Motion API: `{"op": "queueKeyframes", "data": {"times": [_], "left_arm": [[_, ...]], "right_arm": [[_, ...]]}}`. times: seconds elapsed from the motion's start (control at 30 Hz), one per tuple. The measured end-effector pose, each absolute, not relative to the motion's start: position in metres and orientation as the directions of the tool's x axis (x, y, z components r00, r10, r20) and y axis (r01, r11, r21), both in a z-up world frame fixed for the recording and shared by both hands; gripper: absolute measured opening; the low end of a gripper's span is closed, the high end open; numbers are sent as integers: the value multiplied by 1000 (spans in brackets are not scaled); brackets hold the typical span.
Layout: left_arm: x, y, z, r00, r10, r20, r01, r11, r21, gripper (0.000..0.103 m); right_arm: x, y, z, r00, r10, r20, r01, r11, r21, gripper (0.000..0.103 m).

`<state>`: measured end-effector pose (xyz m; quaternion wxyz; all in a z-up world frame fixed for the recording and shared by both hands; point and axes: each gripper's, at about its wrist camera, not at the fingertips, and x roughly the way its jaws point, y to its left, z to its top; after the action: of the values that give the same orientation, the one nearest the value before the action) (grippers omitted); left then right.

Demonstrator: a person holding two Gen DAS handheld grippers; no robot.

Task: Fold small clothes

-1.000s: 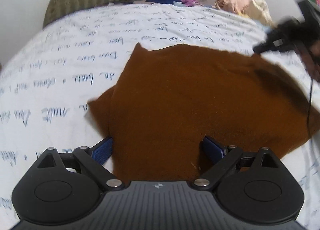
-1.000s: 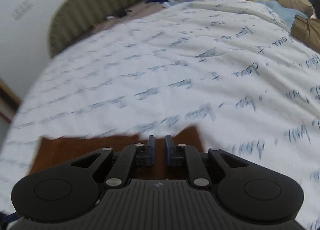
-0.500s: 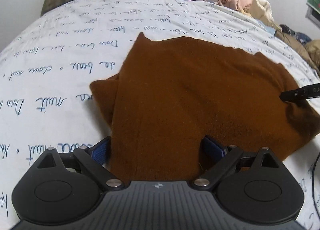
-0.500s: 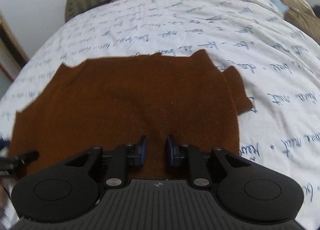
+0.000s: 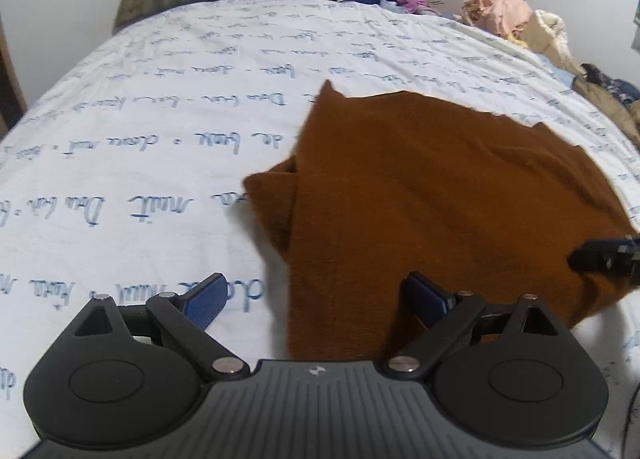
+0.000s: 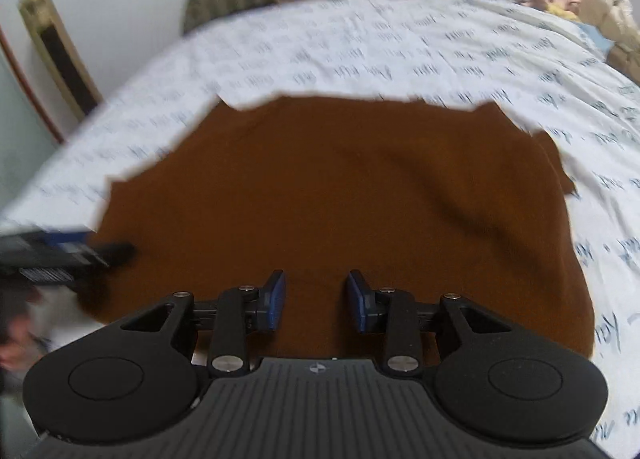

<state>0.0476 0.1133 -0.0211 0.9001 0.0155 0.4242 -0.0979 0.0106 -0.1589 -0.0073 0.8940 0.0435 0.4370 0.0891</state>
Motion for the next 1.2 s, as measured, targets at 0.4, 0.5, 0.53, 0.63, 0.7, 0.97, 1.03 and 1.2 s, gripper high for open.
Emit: {"op": "queueKeyframes", "data": {"times": [0.4, 0.5, 0.53, 0.63, 0.7, 0.97, 1.03, 1.2], "left_arm": [[46, 105, -16, 645, -114, -756, 188, 982, 13, 96], [46, 100, -16, 649, -96, -754, 189, 981, 38, 96], [46, 99, -17, 649, -94, -755, 190, 981, 42, 96], [49, 98, -22, 641, -90, -762, 187, 982, 41, 98], [49, 101, -26, 633, -96, -768, 177, 984, 22, 98], [44, 99, -14, 644, -83, -761, 180, 983, 45, 97], [45, 91, -10, 656, -76, -751, 191, 979, 68, 97], [54, 73, -11, 649, -82, -756, 214, 974, 78, 97]], "right_arm": [[-9, -222, 6, 660, 45, -750, 66, 991, 117, 49], [-5, -236, -15, 629, 33, -777, 102, 987, 124, 49], [-4, -239, -20, 634, 43, -772, 100, 986, 136, 50], [-4, -240, -22, 642, 50, -765, 102, 983, 150, 55], [-6, -236, -20, 644, 38, -764, 92, 988, 127, 55], [-21, -245, -4, 677, -15, -736, 125, 988, 94, 57], [-17, -250, -11, 649, -17, -761, 142, 985, 99, 57], [-13, -261, -24, 611, 10, -792, 159, 978, 135, 58]]}}
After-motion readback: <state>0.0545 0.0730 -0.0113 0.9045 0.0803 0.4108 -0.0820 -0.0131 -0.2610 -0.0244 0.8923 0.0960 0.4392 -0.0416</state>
